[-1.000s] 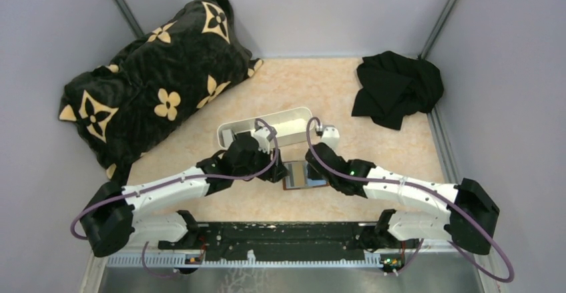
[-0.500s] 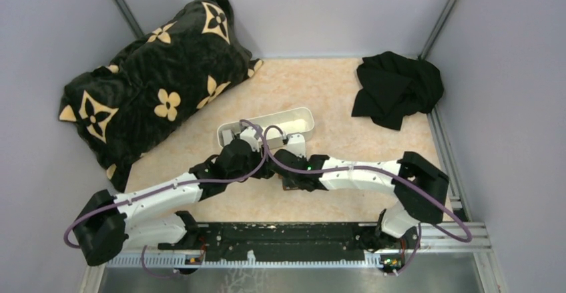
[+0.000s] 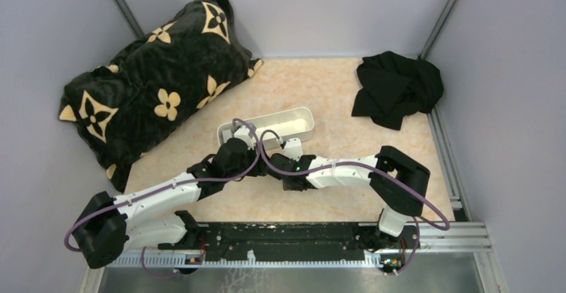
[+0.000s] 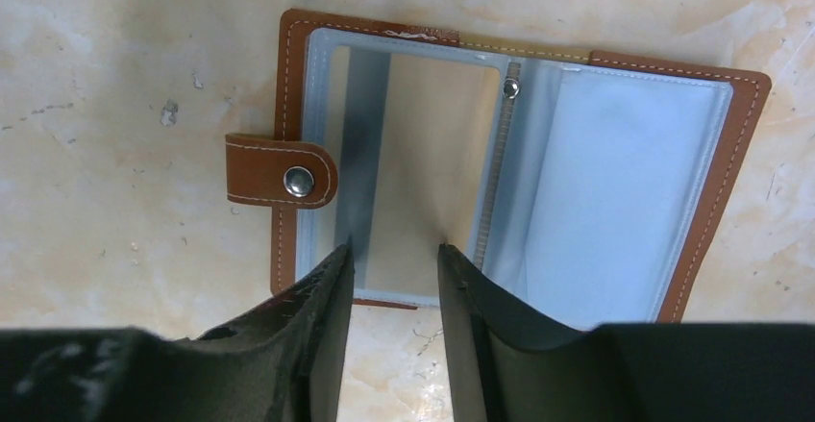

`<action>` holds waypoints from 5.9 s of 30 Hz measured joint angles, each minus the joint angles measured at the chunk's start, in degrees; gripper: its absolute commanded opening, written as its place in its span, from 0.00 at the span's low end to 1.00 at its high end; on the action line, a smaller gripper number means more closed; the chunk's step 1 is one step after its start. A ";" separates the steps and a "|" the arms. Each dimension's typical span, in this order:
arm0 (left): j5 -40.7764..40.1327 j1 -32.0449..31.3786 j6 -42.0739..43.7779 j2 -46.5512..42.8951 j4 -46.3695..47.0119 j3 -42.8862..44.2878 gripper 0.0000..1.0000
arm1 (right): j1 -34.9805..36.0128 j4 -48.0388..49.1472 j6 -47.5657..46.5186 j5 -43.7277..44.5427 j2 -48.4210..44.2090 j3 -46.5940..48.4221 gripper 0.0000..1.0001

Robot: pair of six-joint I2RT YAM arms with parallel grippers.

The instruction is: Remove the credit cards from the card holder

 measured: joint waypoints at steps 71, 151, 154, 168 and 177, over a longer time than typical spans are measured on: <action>1.01 2.19 -0.83 0.59 -1.60 -0.85 0.55 | 0.00 -0.39 -6.36 -1.60 5.55 6.05 0.32; 2.36 2.51 -0.79 0.22 -0.79 -1.53 0.54 | -0.59 0.59 -6.08 -1.86 4.37 4.98 0.00; 2.36 2.51 -0.79 0.22 -0.79 -1.53 0.54 | -0.59 0.72 -5.88 -1.84 4.37 5.01 0.00; 2.40 2.51 -0.59 0.20 -0.79 -1.53 0.54 | -0.96 3.10 -5.40 -3.21 1.86 2.03 0.00; 4.31 2.51 -0.04 0.15 -0.20 -1.57 0.77 | -3.89 2.25 -4.50 -3.48 -4.11 -1.18 0.21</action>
